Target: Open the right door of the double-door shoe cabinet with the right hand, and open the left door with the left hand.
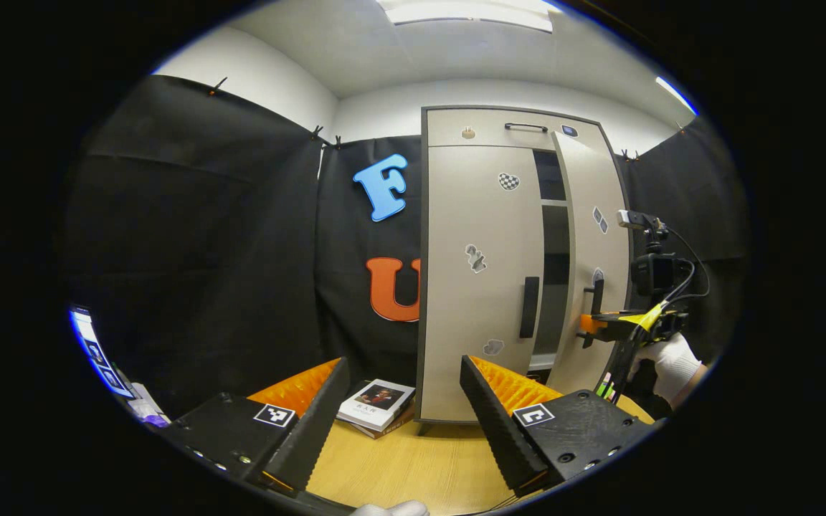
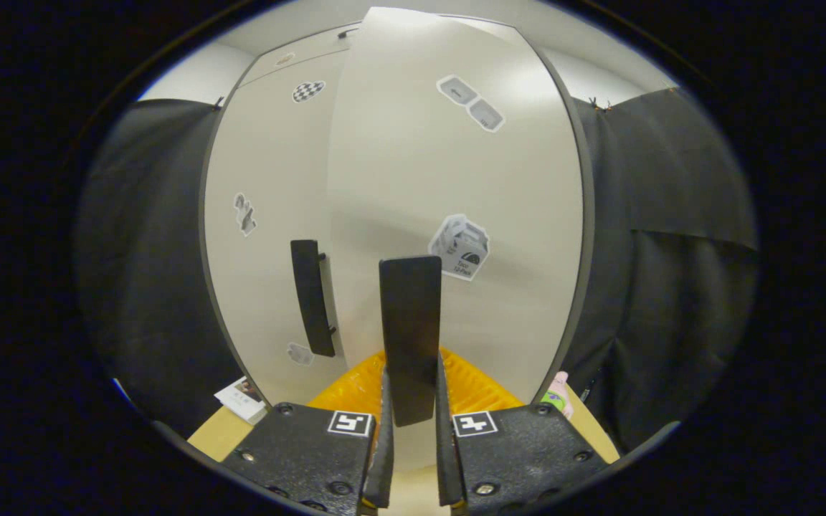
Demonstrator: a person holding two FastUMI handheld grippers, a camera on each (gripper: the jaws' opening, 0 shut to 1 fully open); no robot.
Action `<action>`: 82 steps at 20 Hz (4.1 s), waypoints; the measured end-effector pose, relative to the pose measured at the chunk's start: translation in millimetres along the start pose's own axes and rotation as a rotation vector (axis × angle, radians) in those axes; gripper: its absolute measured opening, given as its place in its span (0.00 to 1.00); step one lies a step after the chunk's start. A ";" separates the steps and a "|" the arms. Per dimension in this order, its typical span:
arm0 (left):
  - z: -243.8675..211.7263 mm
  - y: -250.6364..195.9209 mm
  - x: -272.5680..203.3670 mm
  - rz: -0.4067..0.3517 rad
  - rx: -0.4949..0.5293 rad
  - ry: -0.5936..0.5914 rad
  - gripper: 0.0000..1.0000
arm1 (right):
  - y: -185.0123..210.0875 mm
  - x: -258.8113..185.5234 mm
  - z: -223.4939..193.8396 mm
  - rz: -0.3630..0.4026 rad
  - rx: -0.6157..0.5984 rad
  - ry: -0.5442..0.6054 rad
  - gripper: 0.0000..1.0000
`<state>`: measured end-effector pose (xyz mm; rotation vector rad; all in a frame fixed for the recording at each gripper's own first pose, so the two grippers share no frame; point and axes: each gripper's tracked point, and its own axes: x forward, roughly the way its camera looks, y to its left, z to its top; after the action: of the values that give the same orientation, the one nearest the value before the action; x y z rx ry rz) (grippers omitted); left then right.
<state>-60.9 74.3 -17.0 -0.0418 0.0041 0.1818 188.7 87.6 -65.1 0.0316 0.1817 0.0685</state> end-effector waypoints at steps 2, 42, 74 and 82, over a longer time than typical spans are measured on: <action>0.1 -2.7 -2.1 -0.015 0.000 -0.002 0.94 | -8.6 -11.5 -2.3 -0.006 0.008 -0.005 0.29; 9.4 -186.6 22.6 -0.331 -0.017 -0.002 0.95 | -209.9 -99.1 -13.6 0.034 0.006 -0.048 0.04; 12.5 -146.7 101.7 -0.258 0.017 -0.028 0.95 | -81.4 -233.8 -11.9 -0.051 0.000 -0.096 1.00; -7.9 -201.5 193.6 -0.271 0.034 -0.002 0.95 | -75.2 -245.4 -15.3 -0.091 -0.022 -0.086 1.00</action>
<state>165.9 -89.1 -18.1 -0.0083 -0.0007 -0.0887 -49.9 -4.4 -38.9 0.0040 0.0960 -0.0219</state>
